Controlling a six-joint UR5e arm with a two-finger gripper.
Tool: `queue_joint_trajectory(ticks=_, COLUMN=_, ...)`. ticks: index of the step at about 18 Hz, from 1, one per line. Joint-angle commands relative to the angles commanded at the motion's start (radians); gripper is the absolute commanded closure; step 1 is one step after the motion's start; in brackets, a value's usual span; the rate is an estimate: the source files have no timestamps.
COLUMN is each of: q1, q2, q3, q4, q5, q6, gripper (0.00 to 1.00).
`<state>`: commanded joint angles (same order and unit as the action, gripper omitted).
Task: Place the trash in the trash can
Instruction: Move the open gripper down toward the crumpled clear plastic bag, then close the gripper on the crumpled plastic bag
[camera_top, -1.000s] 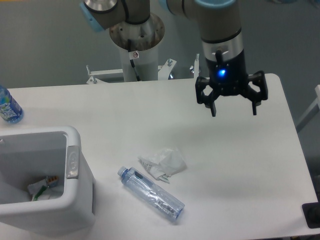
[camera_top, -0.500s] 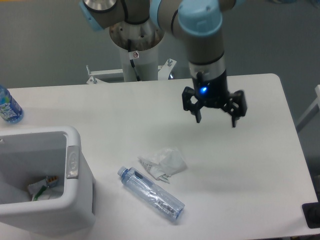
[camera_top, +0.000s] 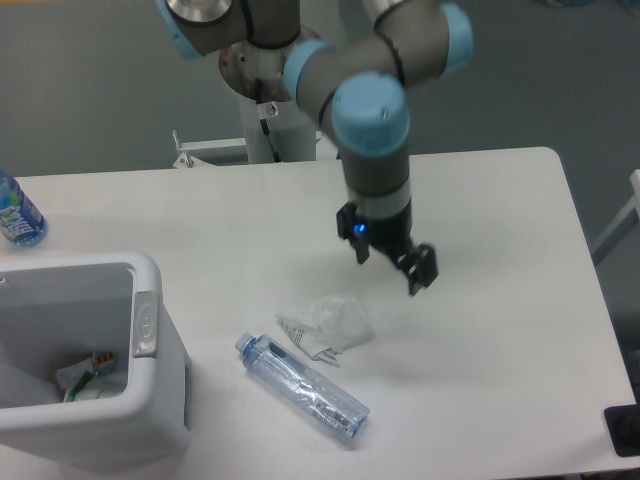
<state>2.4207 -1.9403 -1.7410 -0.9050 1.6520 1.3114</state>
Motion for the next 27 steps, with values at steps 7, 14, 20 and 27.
queue_joint_trajectory(ticks=7, q1=-0.015, q2=-0.032, q3=-0.037, q4=0.000, q5=0.017, q6=0.031, gripper=0.00)
queue_joint_trajectory(ticks=14, q1=-0.041, q2=-0.080, q3=-0.028, q4=0.046, q5=0.020, q6=0.006, gripper=0.00)
queue_joint_trajectory(ticks=20, q1=-0.043, q2=-0.089, q3=-0.014, q4=0.048, q5=0.060, q6=-0.057, gripper=0.32)
queue_joint_trajectory(ticks=27, q1=-0.045, q2=-0.085, q3=-0.014, q4=0.045, q5=0.065, q6=-0.083, gripper=0.94)
